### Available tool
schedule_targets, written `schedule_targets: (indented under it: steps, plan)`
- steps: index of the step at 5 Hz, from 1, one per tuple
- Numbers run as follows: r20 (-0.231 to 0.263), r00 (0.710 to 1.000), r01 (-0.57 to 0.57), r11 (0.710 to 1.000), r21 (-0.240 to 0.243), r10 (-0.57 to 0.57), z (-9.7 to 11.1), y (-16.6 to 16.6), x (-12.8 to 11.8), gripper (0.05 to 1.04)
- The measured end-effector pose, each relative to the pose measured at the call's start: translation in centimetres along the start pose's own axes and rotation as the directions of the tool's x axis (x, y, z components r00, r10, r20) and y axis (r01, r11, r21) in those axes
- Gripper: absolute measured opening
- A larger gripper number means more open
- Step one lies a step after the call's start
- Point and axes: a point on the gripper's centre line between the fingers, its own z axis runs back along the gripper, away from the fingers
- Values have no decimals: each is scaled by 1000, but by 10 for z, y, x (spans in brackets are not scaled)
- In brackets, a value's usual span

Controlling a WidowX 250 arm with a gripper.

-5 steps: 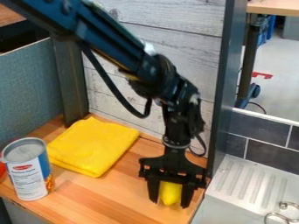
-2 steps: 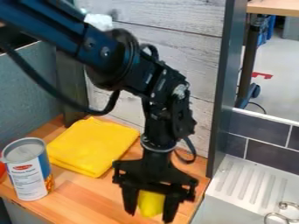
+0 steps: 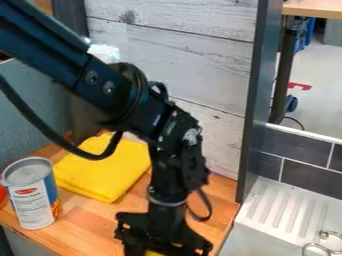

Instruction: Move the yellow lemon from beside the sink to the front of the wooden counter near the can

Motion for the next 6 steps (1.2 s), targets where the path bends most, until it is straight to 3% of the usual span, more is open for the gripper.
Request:
schedule_targets:
  steps: [2, 4, 6]
  plan:
    - [1, 999, -49, 999, 6, 49, -13, 40, 3, 771]
    - [58, 997, -53, 999, -12, 53, -21, 77, 20, 771]
    - [13, 999, -38, 999, -30, 39, -43, 90, 27, 771]
